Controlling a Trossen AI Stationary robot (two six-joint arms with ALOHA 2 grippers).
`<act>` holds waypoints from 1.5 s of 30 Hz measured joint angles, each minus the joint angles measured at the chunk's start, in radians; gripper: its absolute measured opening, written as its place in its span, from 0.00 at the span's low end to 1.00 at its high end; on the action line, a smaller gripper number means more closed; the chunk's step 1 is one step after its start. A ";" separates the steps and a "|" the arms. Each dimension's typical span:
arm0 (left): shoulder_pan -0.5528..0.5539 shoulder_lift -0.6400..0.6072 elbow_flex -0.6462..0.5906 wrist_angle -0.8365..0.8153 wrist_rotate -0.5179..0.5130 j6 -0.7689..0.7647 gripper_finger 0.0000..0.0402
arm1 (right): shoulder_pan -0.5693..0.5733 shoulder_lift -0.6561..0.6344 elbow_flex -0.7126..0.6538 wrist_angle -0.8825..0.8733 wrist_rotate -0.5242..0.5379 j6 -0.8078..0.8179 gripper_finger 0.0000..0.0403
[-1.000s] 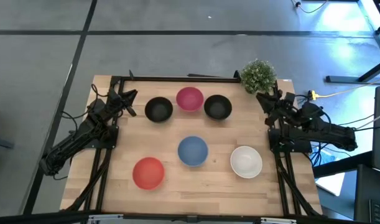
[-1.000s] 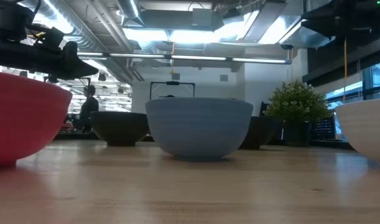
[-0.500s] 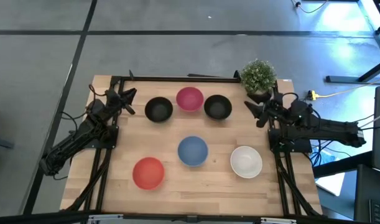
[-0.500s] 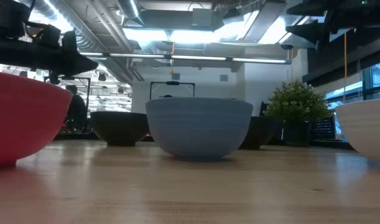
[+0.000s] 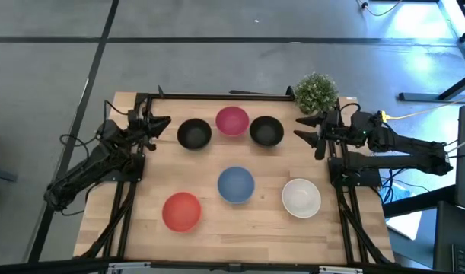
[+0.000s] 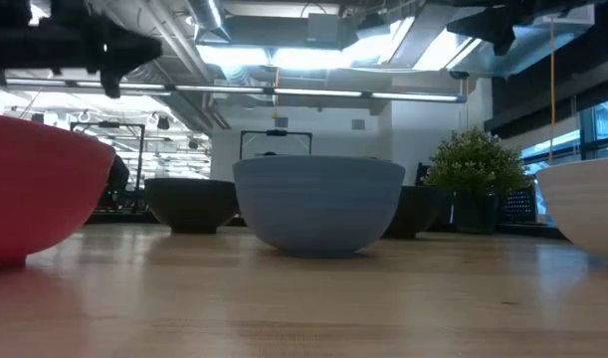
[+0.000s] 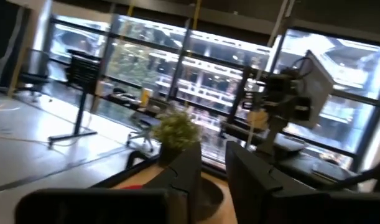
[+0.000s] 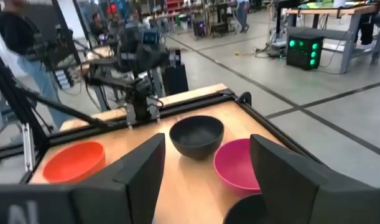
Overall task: Nest bowls inside each other
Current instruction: Stack the white bowl on top of the blue bowl
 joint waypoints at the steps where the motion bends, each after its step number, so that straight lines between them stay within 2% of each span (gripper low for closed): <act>1: -0.015 0.025 0.019 -0.003 0.000 0.001 0.20 | 0.000 0.007 0.002 -0.001 0.000 -0.005 0.58; 6: -0.085 0.189 0.100 -0.006 -0.007 0.033 0.31 | 0.000 0.021 0.004 -0.063 -0.008 -0.002 0.58; 9: -0.115 0.277 0.133 -0.007 -0.031 0.053 0.33 | 0.000 0.021 0.004 -0.141 -0.013 0.044 0.58; 16: -0.146 0.383 0.147 -0.006 -0.050 0.054 0.33 | 0.000 0.020 0.004 -0.218 -0.180 0.117 0.58; 23: -0.148 0.410 0.147 -0.005 -0.050 0.056 0.33 | 0.001 0.021 0.004 -0.425 -0.221 0.159 0.58; 28: -0.148 0.410 0.147 -0.005 -0.051 0.055 0.33 | 0.009 0.020 0.004 -0.525 -0.351 0.234 0.58; 32: -0.148 0.410 0.147 -0.006 -0.067 0.056 0.33 | 0.049 0.021 0.004 -0.594 -0.403 0.296 0.57; 37: -0.148 0.410 0.147 -0.007 -0.067 0.056 0.33 | 0.137 0.034 0.004 -0.640 -0.409 0.385 0.53; 45: -0.148 0.410 0.148 -0.008 -0.070 0.055 0.33 | 0.310 0.146 0.004 -0.565 -0.363 0.420 0.47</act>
